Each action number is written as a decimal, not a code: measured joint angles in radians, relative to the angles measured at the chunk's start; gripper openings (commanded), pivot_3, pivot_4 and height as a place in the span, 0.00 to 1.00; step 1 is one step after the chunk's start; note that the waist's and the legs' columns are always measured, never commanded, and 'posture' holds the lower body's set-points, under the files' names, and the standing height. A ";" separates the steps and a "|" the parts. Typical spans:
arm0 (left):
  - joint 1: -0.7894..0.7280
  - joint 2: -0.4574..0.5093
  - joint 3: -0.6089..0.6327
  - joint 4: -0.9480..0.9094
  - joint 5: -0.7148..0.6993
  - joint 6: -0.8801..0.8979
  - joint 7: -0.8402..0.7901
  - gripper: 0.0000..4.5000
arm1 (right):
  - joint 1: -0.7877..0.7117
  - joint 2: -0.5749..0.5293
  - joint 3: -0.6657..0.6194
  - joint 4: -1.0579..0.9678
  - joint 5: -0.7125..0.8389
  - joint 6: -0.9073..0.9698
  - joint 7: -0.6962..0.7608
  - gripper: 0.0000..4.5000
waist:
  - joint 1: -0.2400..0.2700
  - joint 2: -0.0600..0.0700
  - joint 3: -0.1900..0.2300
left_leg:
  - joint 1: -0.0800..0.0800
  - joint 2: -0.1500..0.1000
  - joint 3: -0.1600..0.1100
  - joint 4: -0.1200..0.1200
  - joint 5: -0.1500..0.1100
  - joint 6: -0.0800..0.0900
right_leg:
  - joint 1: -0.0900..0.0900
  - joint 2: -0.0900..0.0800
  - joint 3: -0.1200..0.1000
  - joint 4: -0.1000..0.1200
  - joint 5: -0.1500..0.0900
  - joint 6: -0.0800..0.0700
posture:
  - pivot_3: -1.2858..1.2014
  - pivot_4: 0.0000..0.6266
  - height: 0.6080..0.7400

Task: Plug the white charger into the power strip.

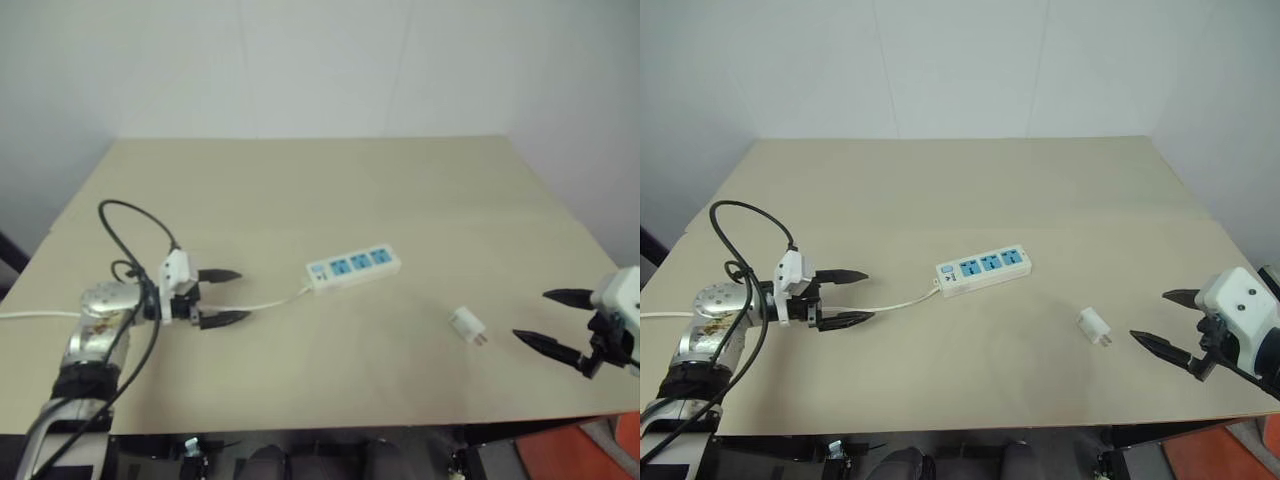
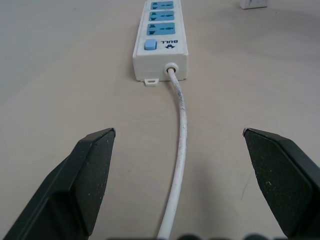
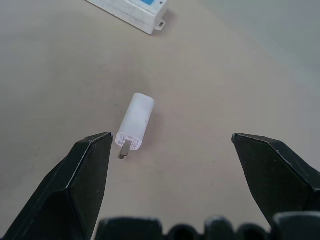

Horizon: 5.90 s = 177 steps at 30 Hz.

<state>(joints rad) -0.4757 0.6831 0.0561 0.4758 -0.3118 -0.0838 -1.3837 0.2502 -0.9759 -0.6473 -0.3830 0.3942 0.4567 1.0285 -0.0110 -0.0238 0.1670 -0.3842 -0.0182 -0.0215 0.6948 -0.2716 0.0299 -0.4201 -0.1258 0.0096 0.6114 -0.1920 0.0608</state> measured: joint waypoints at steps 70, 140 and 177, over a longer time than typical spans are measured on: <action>-0.472 -0.471 -0.042 0.834 0.348 -0.436 0.264 0.99 | -0.329 0.163 0.486 -0.192 -0.034 0.117 -0.365 1.00 | 0.021 -0.002 0.001 | -0.005 -0.002 0.006 0.002 0.000 0.000 | -0.001 0.000 -0.002 -0.001 0.000 0.000 | 0.52 0.24 1.00; -0.271 -0.356 -0.137 0.522 0.153 -0.456 -0.222 0.73 | -1.192 -0.035 1.212 0.388 0.018 1.094 -0.226 1.00 | -0.001 0.000 0.000 | -0.014 -0.002 -0.001 0.002 -0.001 0.001 | -0.010 -0.001 -0.004 0.000 0.001 0.000 | 0.52 0.24 1.00; -0.254 -0.345 -0.158 0.471 0.153 -0.410 -0.219 0.73 | -1.185 0.141 0.840 0.234 0.071 1.034 -0.305 0.25 | -0.002 0.001 -0.001 | -0.014 -0.002 -0.002 0.002 -0.001 0.001 | -0.011 -0.001 -0.004 0.001 0.001 0.000 | 0.52 0.24 1.00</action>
<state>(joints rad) -0.7292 0.3380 -0.1016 0.9465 -0.1589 -0.4934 -1.6029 -0.9350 -0.8352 0.1929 -0.1491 0.4656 1.4906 0.7237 -0.0129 -0.0227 0.1657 -0.3984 -0.0199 -0.0234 0.6967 -0.2723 0.0312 -0.4309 -0.1270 0.0058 0.6126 -0.1912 0.0611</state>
